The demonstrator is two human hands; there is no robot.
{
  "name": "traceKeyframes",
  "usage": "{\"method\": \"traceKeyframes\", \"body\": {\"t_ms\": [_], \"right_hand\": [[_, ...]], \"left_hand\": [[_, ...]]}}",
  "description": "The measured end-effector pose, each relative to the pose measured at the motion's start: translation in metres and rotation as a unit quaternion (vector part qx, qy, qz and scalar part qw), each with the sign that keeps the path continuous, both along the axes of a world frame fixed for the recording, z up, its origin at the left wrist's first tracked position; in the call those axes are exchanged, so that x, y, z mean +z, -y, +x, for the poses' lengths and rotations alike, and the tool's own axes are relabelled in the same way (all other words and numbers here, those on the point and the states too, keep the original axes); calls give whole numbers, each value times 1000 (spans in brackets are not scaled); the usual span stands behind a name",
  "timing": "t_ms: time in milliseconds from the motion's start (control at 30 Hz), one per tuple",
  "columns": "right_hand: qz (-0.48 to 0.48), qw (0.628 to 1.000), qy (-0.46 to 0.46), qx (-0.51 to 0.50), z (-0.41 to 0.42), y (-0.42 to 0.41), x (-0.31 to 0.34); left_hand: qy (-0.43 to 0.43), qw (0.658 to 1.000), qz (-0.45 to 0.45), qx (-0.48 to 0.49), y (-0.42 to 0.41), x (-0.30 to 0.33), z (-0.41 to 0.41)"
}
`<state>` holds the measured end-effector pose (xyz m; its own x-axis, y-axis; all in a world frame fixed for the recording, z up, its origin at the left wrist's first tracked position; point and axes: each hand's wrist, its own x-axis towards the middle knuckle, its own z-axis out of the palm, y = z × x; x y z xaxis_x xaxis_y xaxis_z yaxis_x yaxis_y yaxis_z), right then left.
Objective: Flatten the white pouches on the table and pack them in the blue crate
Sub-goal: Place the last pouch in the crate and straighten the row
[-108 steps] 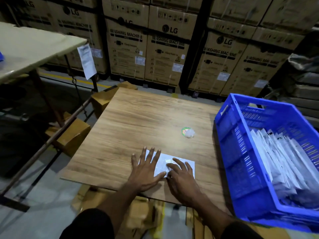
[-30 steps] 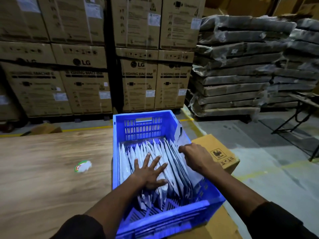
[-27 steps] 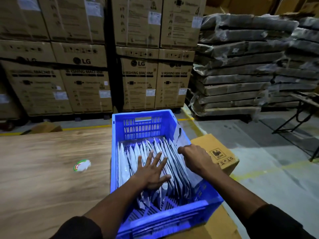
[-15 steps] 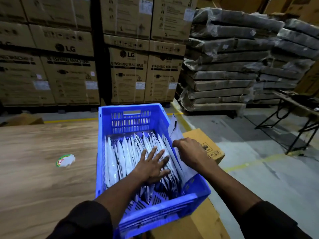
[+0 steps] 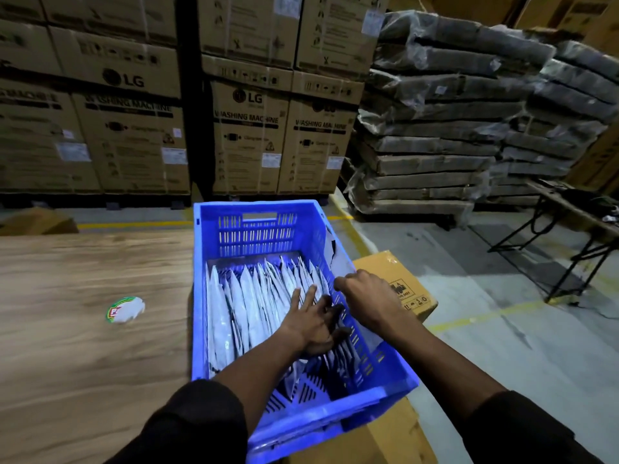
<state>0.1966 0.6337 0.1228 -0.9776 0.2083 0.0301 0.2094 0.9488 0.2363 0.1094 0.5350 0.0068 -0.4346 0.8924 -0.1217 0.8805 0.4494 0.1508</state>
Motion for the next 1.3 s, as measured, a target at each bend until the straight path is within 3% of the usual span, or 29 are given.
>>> {"method": "traceKeyframes", "body": {"t_ms": [267,567,1100,1300], "right_hand": [[-26,997,69,-12,-15,6,-19],[-47,996,70,-40,-28,6,-49],[-143,976,133,-93,-51,5,-79],[-161,969,141,-121,-52,5,-73]], "left_hand": [[-29,996,-59,55,-12,9,5],[-37,992,-39,118,-4,12,3],[-35,991,-43,120,11,27,7],[22,994,-39,95,21,21,1]]}}
